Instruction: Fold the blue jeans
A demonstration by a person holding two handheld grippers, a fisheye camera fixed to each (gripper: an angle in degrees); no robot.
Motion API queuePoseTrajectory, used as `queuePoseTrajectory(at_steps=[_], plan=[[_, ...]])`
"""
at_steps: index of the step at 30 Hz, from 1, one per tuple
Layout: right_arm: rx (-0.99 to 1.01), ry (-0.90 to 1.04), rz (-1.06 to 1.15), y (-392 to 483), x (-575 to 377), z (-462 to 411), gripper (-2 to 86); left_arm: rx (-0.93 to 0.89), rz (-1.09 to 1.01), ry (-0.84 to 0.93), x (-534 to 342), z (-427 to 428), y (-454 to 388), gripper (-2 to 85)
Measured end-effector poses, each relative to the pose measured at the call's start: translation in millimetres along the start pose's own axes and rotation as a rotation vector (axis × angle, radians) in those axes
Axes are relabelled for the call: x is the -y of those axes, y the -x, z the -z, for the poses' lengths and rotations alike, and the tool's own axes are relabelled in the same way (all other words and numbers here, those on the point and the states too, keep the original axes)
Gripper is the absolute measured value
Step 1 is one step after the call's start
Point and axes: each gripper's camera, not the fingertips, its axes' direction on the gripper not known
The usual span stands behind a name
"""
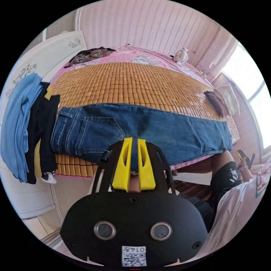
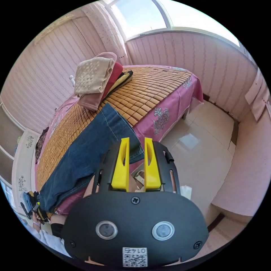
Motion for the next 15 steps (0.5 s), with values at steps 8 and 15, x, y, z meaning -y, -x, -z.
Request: queuePoseTrajectory(at_steps=[8,15], plan=[[0.201,0.176,-0.221,-42,17,-42,7.4,-0.224,-0.445,0.057,14,-64,-169,7.2],[0.194,0.156,0.083,-1,47,9,1.0,-0.224,-0.711,0.12,28,-90,-274,6.9]])
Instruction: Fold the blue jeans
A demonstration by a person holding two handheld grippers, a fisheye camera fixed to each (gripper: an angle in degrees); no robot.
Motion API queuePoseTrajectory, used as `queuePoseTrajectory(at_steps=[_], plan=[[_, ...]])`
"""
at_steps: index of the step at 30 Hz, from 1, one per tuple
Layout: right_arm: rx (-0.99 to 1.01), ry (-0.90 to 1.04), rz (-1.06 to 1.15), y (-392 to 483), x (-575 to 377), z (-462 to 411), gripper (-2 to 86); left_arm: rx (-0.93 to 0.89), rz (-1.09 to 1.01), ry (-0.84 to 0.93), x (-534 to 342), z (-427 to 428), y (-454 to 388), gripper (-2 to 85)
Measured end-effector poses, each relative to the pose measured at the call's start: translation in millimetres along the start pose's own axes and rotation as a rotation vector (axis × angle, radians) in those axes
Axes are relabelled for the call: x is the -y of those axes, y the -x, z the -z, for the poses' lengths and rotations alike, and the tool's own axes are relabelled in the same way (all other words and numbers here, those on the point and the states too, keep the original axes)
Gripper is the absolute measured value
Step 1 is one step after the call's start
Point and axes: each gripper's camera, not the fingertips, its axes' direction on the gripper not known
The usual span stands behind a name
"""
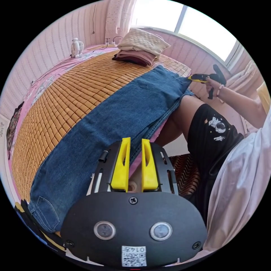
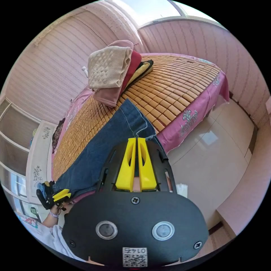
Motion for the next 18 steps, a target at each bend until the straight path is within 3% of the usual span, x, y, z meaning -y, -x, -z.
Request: queuePoseTrajectory(at_steps=[4,6,8,12,14,18], plan=[[0.093,-0.145,0.136,36,14,82,0.9,-0.015,-0.02,-0.003,21,5,-15,7.3],[0.091,-0.127,0.072,6,6,96,1.3,-0.022,-0.03,-0.042,31,14,-26,7.3],[0.095,0.028,-0.063,-48,-9,73,2.4,0.0,-0.036,-0.055,37,14,-33,7.3],[0.063,-0.007,-0.19,-98,-46,62,8.6,-0.031,-0.016,0.02,54,-5,-44,8.0],[0.166,-0.077,-0.303,-122,-72,63,13.8,-0.019,-0.038,0.021,60,-11,-51,8.1],[0.257,0.005,-0.406,-140,-88,40,17.9,0.023,-0.067,0.066,77,-32,-65,8.5]])
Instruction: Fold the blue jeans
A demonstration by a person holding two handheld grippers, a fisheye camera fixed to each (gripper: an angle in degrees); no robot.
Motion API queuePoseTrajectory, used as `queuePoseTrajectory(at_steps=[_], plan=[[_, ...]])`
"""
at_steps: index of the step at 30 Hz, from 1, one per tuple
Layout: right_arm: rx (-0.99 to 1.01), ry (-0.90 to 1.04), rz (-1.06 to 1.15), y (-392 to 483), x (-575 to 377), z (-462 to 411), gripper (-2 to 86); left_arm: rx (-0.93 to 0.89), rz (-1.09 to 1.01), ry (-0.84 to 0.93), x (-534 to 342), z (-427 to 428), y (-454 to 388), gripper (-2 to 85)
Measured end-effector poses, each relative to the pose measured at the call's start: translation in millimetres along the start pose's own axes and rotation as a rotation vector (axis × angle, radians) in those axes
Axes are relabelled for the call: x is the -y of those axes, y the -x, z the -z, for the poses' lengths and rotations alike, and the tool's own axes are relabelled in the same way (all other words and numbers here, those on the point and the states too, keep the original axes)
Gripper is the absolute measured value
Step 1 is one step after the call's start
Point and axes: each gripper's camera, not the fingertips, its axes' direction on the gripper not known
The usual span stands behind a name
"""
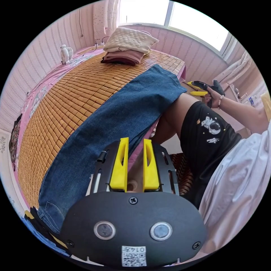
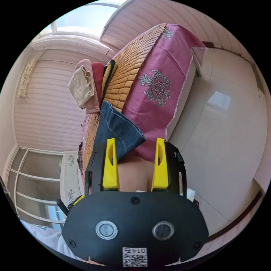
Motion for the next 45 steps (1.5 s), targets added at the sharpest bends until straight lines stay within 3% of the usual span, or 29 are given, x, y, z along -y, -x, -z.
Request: queuePoseTrajectory(at_steps=[3,4,7,10,14,16,18,20,23,25,27,29,32,36,38,41,45], plan=[[0.111,0.075,-0.112,-11,3,-17,16.7,0.044,-0.002,0.078,15,-23,-4,9.0],[0.123,0.123,-0.111,-2,7,-19,12.3,0.055,0.004,0.102,18,-28,-4,9.1],[0.021,0.104,0.09,68,19,-2,5.4,0.059,0.033,0.237,37,-52,-5,8.6],[0.061,0.112,0.364,164,36,16,2.6,0.1,0.008,0.295,54,-63,-9,7.0],[0.22,0.018,0.649,295,44,52,1.7,0.089,0.04,0.24,67,-53,-5,1.2],[0.225,-0.071,0.694,318,35,73,1.7,0.13,0.014,0.155,72,-32,-11,0.3],[0.141,-0.15,0.666,314,27,88,2.0,0.17,-0.094,0.053,72,-5,-24,0.0],[-0.15,-0.09,0.553,292,20,77,2.9,0.138,-0.123,0.016,68,0,-28,0.2],[-0.422,0.004,0.453,275,1,54,5.1,0.006,-0.02,0.119,69,-29,-20,1.7],[-0.485,0.019,0.446,283,-17,54,6.0,-0.075,0.043,0.16,65,-47,-19,2.4],[-0.562,-0.021,0.519,308,-40,58,5.1,-0.117,0.089,0.166,57,-54,-22,2.0],[-0.776,-0.144,0.743,364,-82,56,2.8,-0.133,0.107,0.148,49,-51,-24,0.6],[-0.873,-0.272,0.954,428,-129,35,0.6,-0.144,0.139,0.131,35,-46,-21,-0.6],[-0.736,-0.105,1.237,508,-168,-15,-0.6,-0.083,0.256,0.1,11,-40,-10,-0.9],[-0.533,0.173,1.518,568,-195,-59,-0.8,-0.033,0.376,0.142,-1,-42,2,-1.0],[-0.402,0.41,1.749,644,-226,-113,-0.6,-0.064,0.486,0.124,-22,-40,16,-1.0],[-0.342,0.554,1.937,741,-257,-168,0.8,-0.085,0.514,0.086,-29,-36,19,-1.0]])
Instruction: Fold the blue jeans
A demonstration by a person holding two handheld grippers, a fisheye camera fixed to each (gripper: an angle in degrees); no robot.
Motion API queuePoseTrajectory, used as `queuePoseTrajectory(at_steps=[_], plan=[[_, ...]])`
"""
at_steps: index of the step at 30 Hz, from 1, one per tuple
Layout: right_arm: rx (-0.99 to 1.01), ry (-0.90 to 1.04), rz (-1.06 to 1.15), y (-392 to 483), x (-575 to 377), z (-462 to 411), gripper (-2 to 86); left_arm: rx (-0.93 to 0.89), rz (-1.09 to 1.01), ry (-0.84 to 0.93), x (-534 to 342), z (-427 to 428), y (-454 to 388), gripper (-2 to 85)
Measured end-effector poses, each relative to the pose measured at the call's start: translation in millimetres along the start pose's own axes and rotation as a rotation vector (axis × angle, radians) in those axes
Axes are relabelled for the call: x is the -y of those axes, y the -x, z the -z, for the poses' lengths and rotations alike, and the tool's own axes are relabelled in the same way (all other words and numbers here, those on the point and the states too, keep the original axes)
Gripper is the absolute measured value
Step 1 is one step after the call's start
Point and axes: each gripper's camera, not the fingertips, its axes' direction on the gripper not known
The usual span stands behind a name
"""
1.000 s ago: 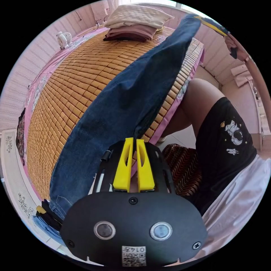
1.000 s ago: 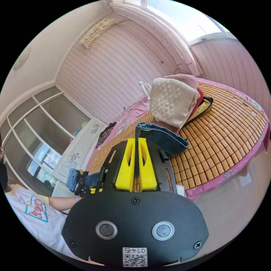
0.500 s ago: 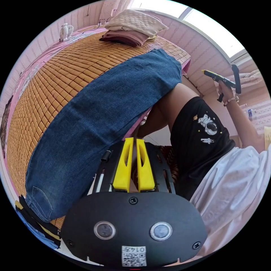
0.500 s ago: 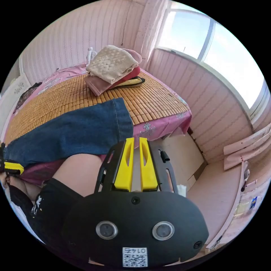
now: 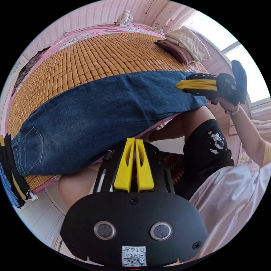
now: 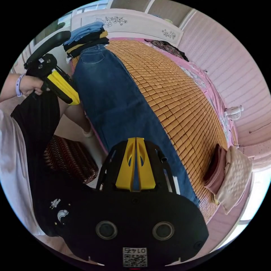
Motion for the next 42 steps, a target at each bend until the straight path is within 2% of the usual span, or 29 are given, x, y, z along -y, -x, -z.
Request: queuePoseTrajectory(at_steps=[3,7,9,11,14,17,21,30,38,40,42], plan=[[0.024,0.042,0.105,-16,89,-3,1.4,-0.022,-0.005,-0.026,8,-4,-6,-1.0],[-0.004,0.317,0.266,-27,195,-37,0.7,0.013,-0.056,-0.009,28,-13,-18,-1.0],[0.039,0.476,0.223,-34,223,-59,0.2,0.086,-0.123,-0.029,39,-14,-28,-1.0],[0.049,0.529,0.219,-43,252,-56,-0.2,0.136,-0.204,-0.015,44,-21,-37,-1.0],[0.09,0.555,0.272,-56,277,-51,-0.4,0.196,-0.308,0.113,46,-48,-46,-1.0],[0.181,0.608,0.219,-80,301,-53,-0.6,0.218,-0.373,0.072,34,-48,-47,-1.0],[0.242,0.653,0.184,-98,320,-55,-0.7,0.209,-0.333,-0.007,15,-46,-42,-1.0],[0.266,0.592,0.143,-118,317,-50,-0.7,0.094,-0.316,-0.075,-10,-41,-18,-1.0],[0.189,0.642,0.119,-107,294,-66,0.1,0.223,-0.236,-0.198,-45,-40,-27,-1.0],[0.166,0.643,0.112,-102,283,-70,0.2,0.177,-0.175,-0.207,-52,-37,-23,-1.0],[0.123,0.624,0.102,-96,268,-72,0.3,-0.013,-0.152,-0.086,-64,-39,-21,-1.0]])
